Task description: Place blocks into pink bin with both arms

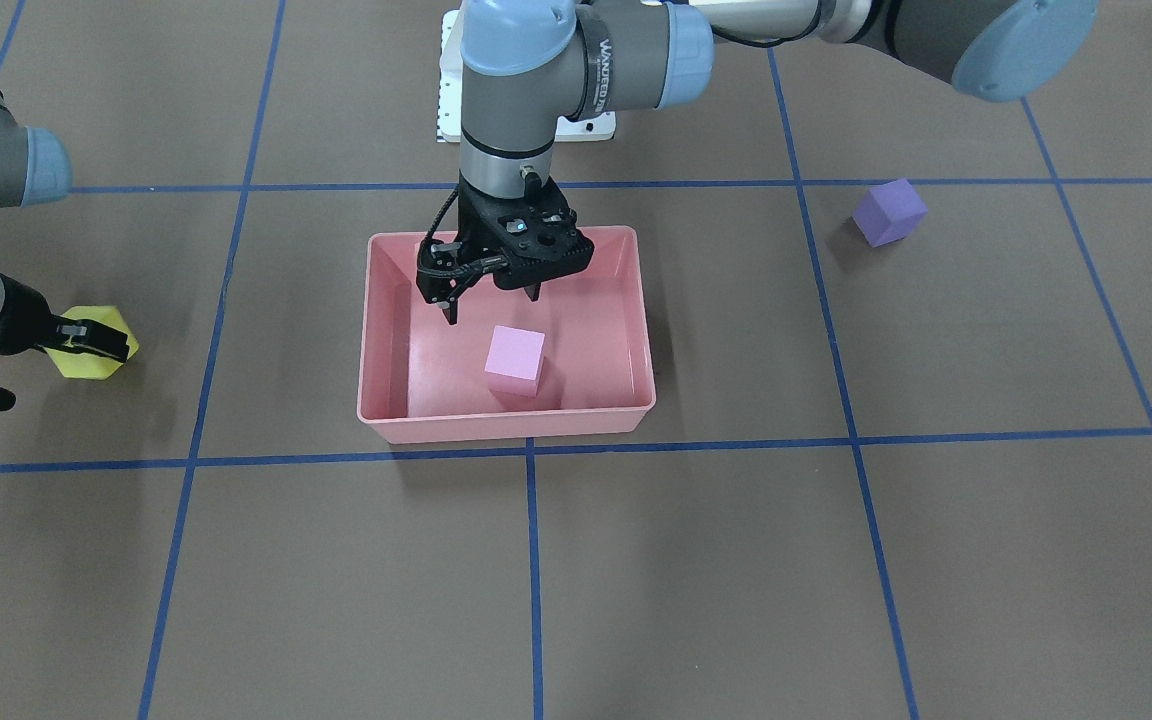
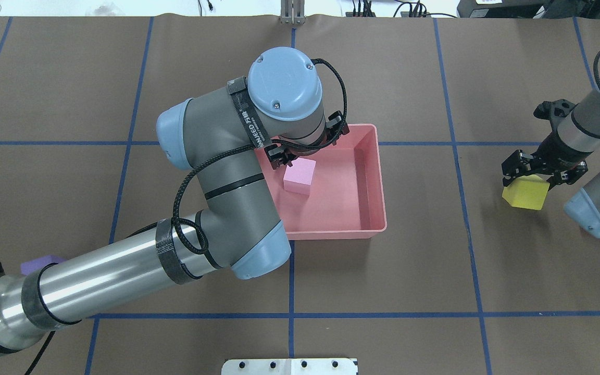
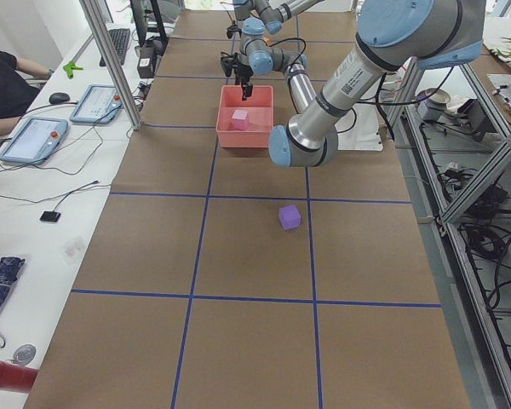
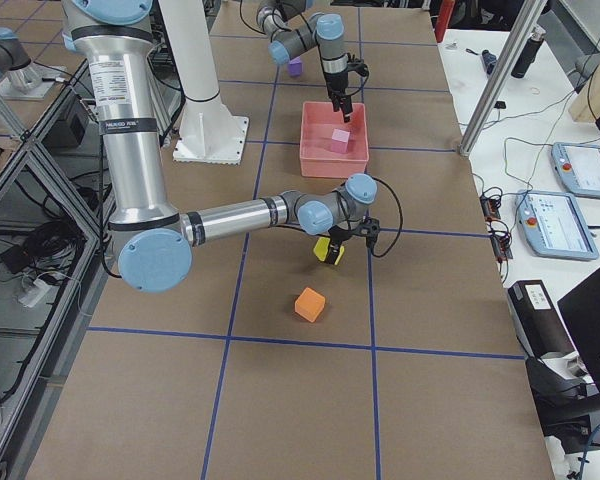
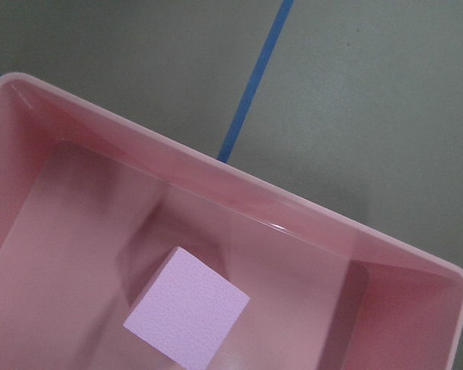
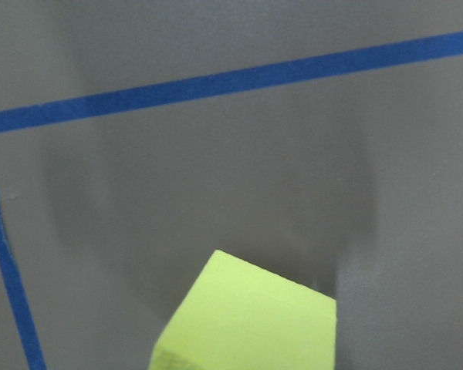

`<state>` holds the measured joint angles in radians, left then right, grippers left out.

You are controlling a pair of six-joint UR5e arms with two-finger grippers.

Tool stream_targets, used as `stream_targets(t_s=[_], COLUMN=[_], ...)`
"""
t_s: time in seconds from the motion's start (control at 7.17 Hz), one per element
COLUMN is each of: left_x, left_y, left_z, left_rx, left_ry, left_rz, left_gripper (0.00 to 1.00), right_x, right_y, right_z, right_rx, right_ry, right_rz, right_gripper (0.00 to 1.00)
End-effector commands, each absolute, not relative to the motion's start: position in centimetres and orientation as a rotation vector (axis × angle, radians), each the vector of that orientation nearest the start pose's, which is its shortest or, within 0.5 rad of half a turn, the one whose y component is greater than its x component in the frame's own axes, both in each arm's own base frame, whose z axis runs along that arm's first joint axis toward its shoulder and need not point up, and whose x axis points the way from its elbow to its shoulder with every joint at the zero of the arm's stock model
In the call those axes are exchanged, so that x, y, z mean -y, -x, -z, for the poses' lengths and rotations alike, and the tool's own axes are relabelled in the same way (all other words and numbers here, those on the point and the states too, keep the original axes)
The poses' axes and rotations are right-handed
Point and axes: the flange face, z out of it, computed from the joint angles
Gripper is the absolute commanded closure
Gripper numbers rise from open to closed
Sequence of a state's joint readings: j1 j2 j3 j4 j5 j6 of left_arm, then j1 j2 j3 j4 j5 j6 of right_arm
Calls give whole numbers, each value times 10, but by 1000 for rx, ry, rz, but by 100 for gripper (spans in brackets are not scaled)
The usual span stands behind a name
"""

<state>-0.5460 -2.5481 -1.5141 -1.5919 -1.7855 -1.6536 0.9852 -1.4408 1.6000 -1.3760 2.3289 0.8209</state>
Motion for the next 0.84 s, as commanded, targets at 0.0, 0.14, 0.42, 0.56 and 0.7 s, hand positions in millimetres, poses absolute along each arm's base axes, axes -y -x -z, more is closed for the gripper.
stream_targets(t_s=[0.0,0.14,0.42,0.56,0.7], left_x=[474,474,476,476,476], left_y=[-562,-562,-559,-559,-559], left_z=[-64,-64,-64,-63,-63], left_rx=[-970,-968,-971,-973,-973], left_ry=[-23,-23,-27,-27,-26], left_rz=[480,480,482,482,481], left_gripper=[0,0,0,0,0], right_x=[504,504,503,502,502], right_y=[256,255,254,252,252], right_z=[-554,-553,-548,-546,-543], right_rx=[784,787,795,797,800], right_ry=[221,217,210,203,198], right_rz=[-92,-92,-89,-88,-86], right_gripper=[73,95,67,37,16])
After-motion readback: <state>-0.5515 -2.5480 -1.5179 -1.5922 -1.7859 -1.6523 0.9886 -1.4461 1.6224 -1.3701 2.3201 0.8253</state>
